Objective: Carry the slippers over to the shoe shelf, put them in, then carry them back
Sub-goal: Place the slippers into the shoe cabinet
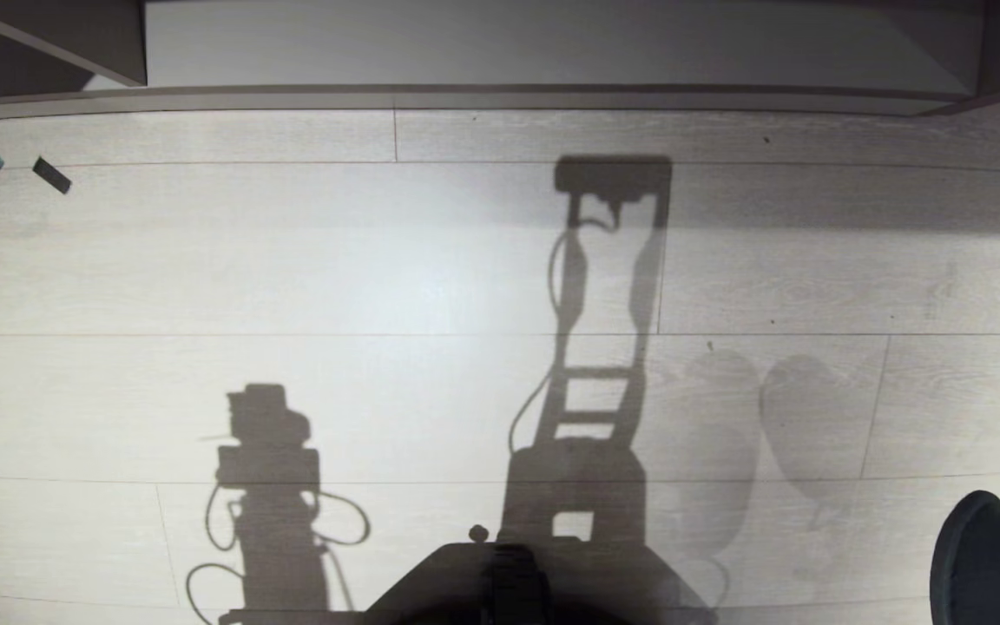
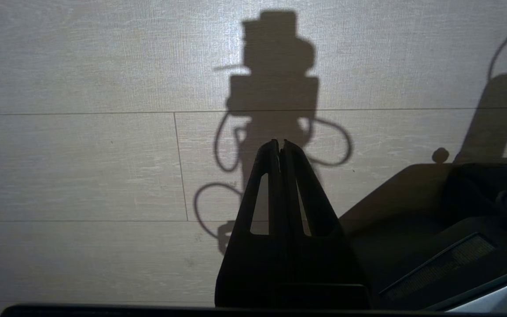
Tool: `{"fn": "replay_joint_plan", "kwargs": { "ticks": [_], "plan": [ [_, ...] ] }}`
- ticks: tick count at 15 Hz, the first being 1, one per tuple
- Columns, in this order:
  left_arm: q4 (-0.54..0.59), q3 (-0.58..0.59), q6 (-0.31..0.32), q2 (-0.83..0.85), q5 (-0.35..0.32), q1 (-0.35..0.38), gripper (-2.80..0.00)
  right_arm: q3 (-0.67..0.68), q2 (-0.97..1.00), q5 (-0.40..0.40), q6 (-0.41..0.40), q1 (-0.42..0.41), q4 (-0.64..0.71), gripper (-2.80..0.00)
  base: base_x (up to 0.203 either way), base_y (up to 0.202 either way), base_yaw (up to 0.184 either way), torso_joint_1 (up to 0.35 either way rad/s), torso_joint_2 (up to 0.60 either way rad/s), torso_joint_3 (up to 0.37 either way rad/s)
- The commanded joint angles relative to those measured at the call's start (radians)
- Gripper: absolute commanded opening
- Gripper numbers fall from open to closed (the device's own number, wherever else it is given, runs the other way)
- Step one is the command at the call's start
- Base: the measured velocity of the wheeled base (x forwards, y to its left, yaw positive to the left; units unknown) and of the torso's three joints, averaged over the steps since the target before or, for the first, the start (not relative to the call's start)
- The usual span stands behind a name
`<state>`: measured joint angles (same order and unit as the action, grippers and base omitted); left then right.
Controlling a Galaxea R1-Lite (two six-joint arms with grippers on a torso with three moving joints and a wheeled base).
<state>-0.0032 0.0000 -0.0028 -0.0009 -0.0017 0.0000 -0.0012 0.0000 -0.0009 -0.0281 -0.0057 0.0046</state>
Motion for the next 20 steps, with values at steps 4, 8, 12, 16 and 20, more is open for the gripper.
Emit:
{"fn": "replay_joint_plan", "kwargs": {
  "ticks": [4,8,12,16,20],
  "plan": [
    [0.000,0.000,0.000,0.001,0.000,0.000,-2.80,-0.149,0.160,0.019,-0.019,0.007,-0.001,-2.80,0.000,0.000,0.000,0.000,0.00,0.000],
    [0.000,0.000,0.001,0.000,0.000,0.000,-2.80,-0.313,0.552,0.048,0.011,0.017,-0.185,-2.80,0.000,0.000,0.000,0.000,0.00,0.000],
    [0.000,0.000,0.001,0.001,0.000,0.000,-2.80,-0.391,1.017,0.070,0.041,0.022,-0.692,-2.80,0.000,0.000,0.000,0.000,0.00,0.000],
    [0.000,0.000,0.001,0.001,-0.001,-0.001,-2.80,-0.652,1.313,0.112,0.065,0.034,-0.977,-2.80,0.000,0.000,0.000,0.000,0.00,0.000],
    [0.000,0.000,0.001,0.001,0.000,0.000,-2.80,-0.938,1.478,0.113,0.069,0.042,-1.021,-2.80,0.000,0.000,0.000,0.000,0.00,0.000]
  ]
}}
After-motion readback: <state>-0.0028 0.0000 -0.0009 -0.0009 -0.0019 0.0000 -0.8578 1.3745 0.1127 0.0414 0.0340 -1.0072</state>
